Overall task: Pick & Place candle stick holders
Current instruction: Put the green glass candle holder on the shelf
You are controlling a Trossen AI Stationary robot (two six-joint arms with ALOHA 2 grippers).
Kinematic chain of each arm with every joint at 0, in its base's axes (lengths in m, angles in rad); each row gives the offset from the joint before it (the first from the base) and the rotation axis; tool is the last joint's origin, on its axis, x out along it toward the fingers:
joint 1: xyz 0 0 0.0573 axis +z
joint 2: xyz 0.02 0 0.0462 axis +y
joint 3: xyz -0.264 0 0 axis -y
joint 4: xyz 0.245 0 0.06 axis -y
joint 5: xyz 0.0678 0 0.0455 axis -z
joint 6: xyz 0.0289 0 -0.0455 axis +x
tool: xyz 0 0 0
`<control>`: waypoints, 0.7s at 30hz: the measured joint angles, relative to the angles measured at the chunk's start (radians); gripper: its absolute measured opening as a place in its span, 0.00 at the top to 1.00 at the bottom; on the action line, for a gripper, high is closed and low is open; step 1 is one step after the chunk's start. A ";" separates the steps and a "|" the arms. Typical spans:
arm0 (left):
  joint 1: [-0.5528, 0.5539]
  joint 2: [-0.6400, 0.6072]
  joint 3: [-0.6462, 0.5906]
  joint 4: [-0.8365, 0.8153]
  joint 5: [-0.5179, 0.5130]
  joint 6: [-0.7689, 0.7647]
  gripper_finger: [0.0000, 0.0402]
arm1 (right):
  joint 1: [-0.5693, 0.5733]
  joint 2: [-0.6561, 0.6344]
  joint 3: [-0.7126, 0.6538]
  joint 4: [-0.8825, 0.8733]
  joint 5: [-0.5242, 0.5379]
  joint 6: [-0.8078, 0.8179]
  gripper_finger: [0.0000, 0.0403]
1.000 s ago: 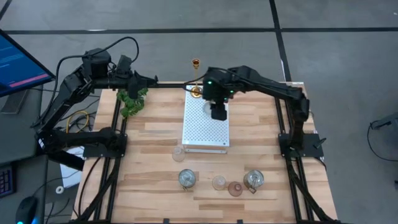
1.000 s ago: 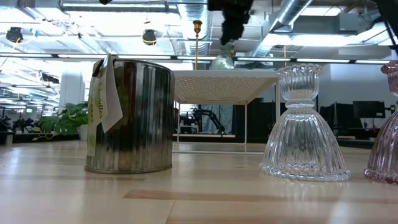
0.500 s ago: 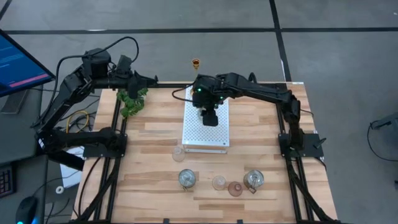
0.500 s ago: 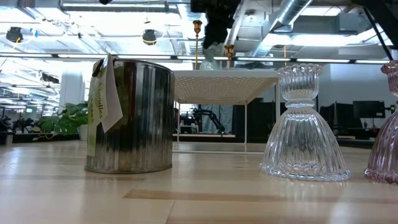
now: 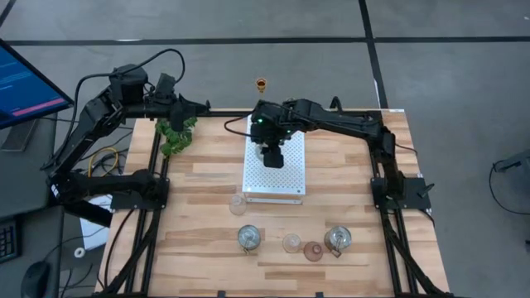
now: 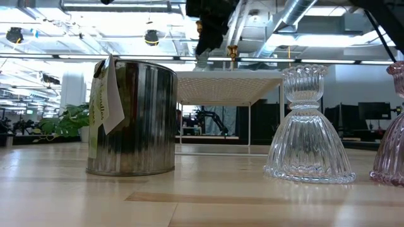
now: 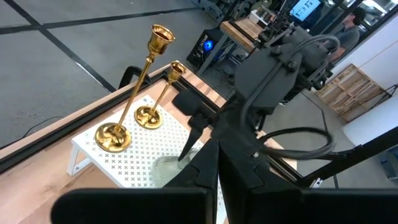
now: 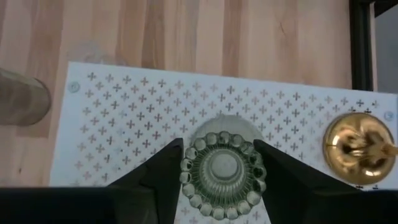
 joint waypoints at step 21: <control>0.000 0.000 0.000 0.000 0.002 0.000 0.98 | -0.003 0.001 -0.001 0.131 0.005 -0.015 0.50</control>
